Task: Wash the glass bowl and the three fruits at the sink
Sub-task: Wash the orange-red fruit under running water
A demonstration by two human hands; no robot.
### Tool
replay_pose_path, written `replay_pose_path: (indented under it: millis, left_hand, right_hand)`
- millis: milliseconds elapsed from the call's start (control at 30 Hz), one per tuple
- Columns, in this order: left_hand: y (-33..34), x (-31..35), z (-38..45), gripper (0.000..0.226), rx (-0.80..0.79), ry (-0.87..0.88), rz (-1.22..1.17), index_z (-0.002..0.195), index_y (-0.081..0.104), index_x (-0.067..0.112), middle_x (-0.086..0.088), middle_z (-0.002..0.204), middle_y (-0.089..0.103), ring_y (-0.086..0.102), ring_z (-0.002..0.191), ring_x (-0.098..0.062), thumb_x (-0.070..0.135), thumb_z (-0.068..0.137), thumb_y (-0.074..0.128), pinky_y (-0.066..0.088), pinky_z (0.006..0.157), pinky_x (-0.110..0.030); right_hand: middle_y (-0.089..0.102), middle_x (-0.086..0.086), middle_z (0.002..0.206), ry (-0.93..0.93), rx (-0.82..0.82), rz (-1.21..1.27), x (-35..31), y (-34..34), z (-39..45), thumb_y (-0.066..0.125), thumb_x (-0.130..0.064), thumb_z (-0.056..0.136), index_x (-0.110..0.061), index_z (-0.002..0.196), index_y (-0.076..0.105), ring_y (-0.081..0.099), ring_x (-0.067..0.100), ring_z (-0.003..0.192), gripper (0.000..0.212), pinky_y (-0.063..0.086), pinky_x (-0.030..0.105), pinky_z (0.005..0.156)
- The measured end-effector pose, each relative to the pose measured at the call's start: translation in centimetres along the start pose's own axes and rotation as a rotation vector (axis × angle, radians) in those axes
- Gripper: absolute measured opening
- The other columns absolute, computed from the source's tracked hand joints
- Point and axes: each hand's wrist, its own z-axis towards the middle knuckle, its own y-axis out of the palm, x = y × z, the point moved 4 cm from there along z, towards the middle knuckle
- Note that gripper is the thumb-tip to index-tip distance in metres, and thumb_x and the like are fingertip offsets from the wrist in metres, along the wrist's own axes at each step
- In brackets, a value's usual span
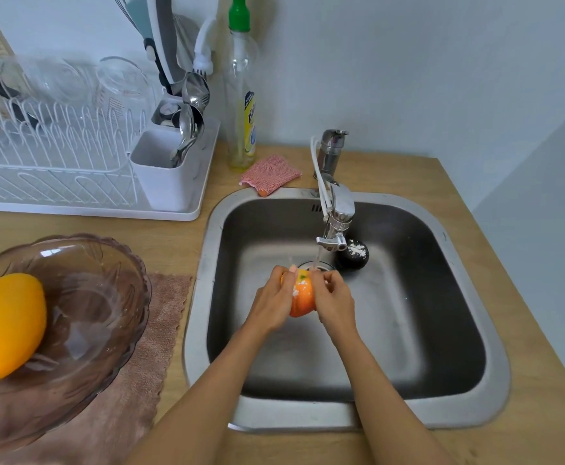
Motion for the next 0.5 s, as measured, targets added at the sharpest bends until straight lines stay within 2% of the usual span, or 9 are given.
replay_pose_path:
  millis: [100,167,233,300,400,500]
  left_hand:
    - [-0.9,-0.4,0.9,0.053,0.116,-0.089,-0.055,0.135,0.041,0.027,-0.009,0.132,0.049,0.052,0.112,-0.021,0.058,0.098,0.020,0.041,0.092,-0.034]
    - [-0.8,-0.8,1.3,0.065,0.080,-0.116,-0.067,0.139,0.039,0.026,-0.011,0.135,0.049,0.052,0.119,-0.027,0.066,0.093,0.015,0.041,0.101,-0.037]
    - [-0.1,-0.9,1.0,0.073,-0.033,-0.096,-0.007,0.134,0.039,0.025,-0.016,0.131,0.052,0.055,0.115,-0.032,0.074,0.087,0.012,0.044,0.102,-0.046]
    - [0.3,-0.7,0.5,0.066,-0.116,-0.073,0.071,0.133,0.033,0.024,-0.014,0.125,0.052,0.056,0.104,-0.028,0.071,0.089,0.016,0.048,0.092,-0.043]
    - [0.7,-0.7,0.3,0.057,-0.172,-0.038,0.116,0.140,0.022,0.029,-0.010,0.132,0.047,0.054,0.107,-0.026,0.063,0.094,0.022,0.046,0.088,-0.038]
    - [0.7,-0.5,0.2,0.051,-0.146,0.017,0.126,0.142,0.026,0.025,-0.008,0.138,0.044,0.050,0.115,-0.024,0.053,0.099,0.028,0.042,0.091,-0.034]
  right_hand:
    - [0.062,0.000,0.100,-0.092,-0.137,-0.013,-0.1,0.5,-0.7,0.050,-0.048,0.094,-0.024,0.102,0.059,0.064,0.021,0.078,0.026,0.048,0.021,0.047]
    - [0.062,0.005,0.102,-0.097,-0.135,-0.051,0.1,0.4,-0.6,0.049,-0.044,0.096,-0.020,0.111,0.058,0.065,0.023,0.073,0.031,0.045,0.016,0.041]
    - [0.065,0.011,0.087,-0.027,-0.087,-0.067,0.2,-0.1,-0.2,0.043,-0.043,0.097,-0.014,0.103,0.059,0.061,0.021,0.055,0.034,0.044,0.017,0.040]
    - [0.063,0.012,0.069,0.040,-0.073,-0.072,0.4,-0.4,0.2,0.039,-0.044,0.097,-0.012,0.095,0.058,0.055,0.020,0.042,0.038,0.044,0.023,0.045]
    - [0.060,0.012,0.058,0.090,-0.081,-0.064,0.9,-0.6,0.4,0.037,-0.047,0.097,-0.013,0.093,0.057,0.052,0.020,0.040,0.039,0.045,0.028,0.051]
    - [0.059,0.012,0.059,0.117,-0.110,-0.019,1.1,-0.4,0.3,0.036,-0.050,0.097,-0.014,0.093,0.051,0.053,0.020,0.043,0.040,0.045,0.030,0.052]
